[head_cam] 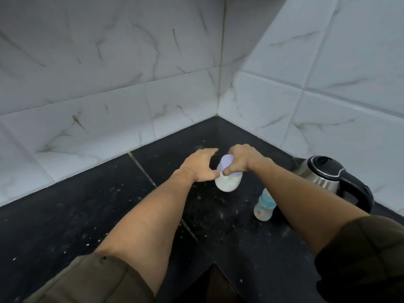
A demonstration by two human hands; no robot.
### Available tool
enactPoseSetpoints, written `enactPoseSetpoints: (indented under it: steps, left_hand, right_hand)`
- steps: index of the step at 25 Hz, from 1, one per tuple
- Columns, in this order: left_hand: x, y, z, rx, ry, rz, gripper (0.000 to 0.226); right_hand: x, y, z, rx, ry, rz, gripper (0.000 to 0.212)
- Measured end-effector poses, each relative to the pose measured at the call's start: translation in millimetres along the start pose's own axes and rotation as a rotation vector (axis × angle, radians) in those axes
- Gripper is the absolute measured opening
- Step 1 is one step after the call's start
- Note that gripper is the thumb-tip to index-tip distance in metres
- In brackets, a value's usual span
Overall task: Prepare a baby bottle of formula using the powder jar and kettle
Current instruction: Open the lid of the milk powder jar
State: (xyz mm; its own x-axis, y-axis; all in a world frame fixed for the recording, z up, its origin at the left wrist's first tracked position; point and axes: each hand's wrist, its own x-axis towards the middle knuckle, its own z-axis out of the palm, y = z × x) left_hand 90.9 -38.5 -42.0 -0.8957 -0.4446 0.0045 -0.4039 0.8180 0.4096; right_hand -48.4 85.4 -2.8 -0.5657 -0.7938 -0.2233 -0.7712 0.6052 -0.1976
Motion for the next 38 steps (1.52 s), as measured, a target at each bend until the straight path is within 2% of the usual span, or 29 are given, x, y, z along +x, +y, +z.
enactPoseSetpoints:
  steps: [3, 8, 15, 23, 34, 38]
  left_hand:
    - [-34, -21, 5, -0.005, -0.034, -0.074, 0.095]
    - [-83, -38, 28, -0.167, 0.001, -0.233, 0.074]
    - [-122, -51, 58, -0.332, 0.014, -0.339, 0.077]
    - [-131, -54, 70, -0.411, 0.109, -0.359, 0.081]
    - [-128, -54, 71, -0.368, 0.126, -0.356, 0.081]
    - [-128, -55, 73, -0.423, 0.126, -0.367, 0.080]
  right_hand:
    - [-13, -37, 6, 0.012, -0.011, -0.081, 0.058]
    - [-34, -83, 37, -0.036, -0.097, -0.145, 0.054]
    - [-52, -104, 69, -0.114, -0.149, -0.226, 0.054]
    - [-51, -107, 72, -0.208, -0.163, -0.371, 0.043]
    - [-50, -108, 65, -0.320, -0.173, -0.495, 0.052]
    - [-52, -107, 61, -0.364, -0.208, -0.546, 0.059]
